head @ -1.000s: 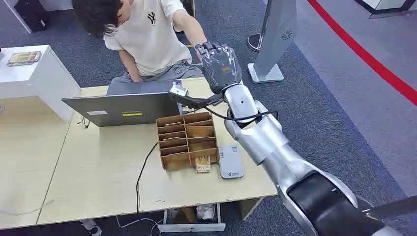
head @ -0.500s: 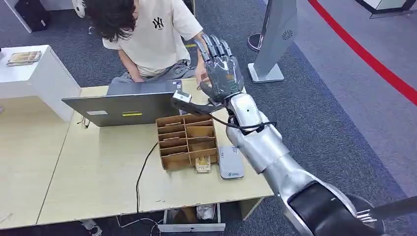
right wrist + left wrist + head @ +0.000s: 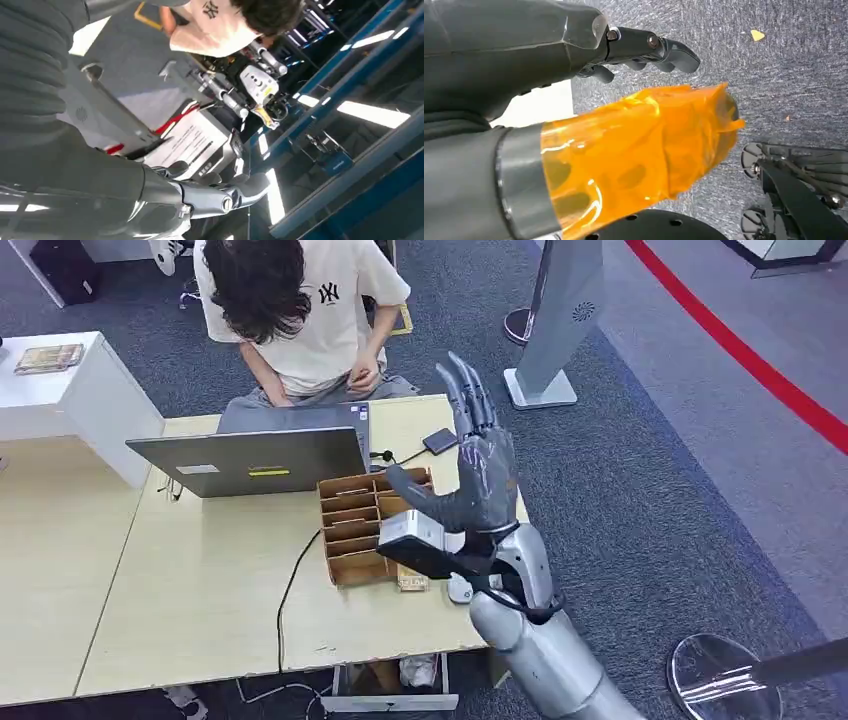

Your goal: Pass the card to the sensor for recognition and then transmit it.

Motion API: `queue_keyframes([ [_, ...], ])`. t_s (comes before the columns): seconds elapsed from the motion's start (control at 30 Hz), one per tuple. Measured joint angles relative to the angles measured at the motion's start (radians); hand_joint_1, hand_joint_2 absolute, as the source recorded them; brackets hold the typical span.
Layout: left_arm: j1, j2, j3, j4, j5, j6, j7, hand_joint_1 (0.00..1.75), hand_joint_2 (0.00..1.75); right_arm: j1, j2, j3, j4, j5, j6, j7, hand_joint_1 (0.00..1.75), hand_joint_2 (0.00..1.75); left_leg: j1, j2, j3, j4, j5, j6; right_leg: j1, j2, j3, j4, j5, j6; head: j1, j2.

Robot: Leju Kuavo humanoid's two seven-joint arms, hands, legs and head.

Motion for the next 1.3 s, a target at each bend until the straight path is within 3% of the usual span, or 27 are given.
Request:
queue_keyframes([
  [0.23,0.0,-0.005,0.021,0.0,0.017,0.014,-0.009,0.0,0.0,0.116,-0.004,0.051,-0.107,-0.034,-0.019,-0.027,0.0,1.75,0.0,0.0,0.0,0.0,0.0,0.0,0.0,0.0,0.0,0.0,0.0,0.0,0.0,0.0],
  [0.6,0.0,-0.003,0.031,0.0,0.029,0.035,-0.01,0.0,0.0,0.173,-0.044,0.145,-0.087,-0.035,-0.002,-0.012,0.0,1.75,0.0,0.0,0.0,0.0,0.0,0.0,0.0,0.0,0.0,0.0,0.0,0.0,0.0,0.0],
  [0.73,0.0,-0.003,0.034,0.0,0.034,0.043,-0.01,0.0,0.0,0.191,-0.055,0.17,-0.061,-0.103,0.032,-0.004,0.0,1.75,0.0,0.0,0.0,0.0,0.0,0.0,0.0,0.0,0.0,0.0,0.0,0.0,0.0,0.0],
  [0.97,0.0,-0.002,0.048,0.0,0.047,0.061,-0.018,0.0,0.0,0.234,-0.071,0.18,-0.035,-0.444,0.137,-0.045,0.0,1.75,0.0,0.0,0.0,0.0,0.0,0.0,0.0,0.0,0.0,0.0,0.0,0.0,0.0,0.0],
  [1.1,0.0,-0.002,0.049,0.0,0.05,0.069,-0.018,0.0,0.0,0.247,-0.081,0.186,-0.009,-0.464,0.137,-0.055,0.0,1.75,0.0,0.0,0.0,0.0,0.0,0.0,0.0,0.0,0.0,0.0,0.0,0.0,0.0,0.0],
  [1.3,-0.001,-0.001,0.055,0.008,0.055,0.075,-0.018,0.0,0.0,0.25,-0.094,0.209,0.042,-0.411,0.075,-0.054,0.0,1.75,0.0,0.0,0.0,0.0,0.0,0.0,0.0,0.0,0.0,0.0,0.0,0.0,0.0,0.0],
])
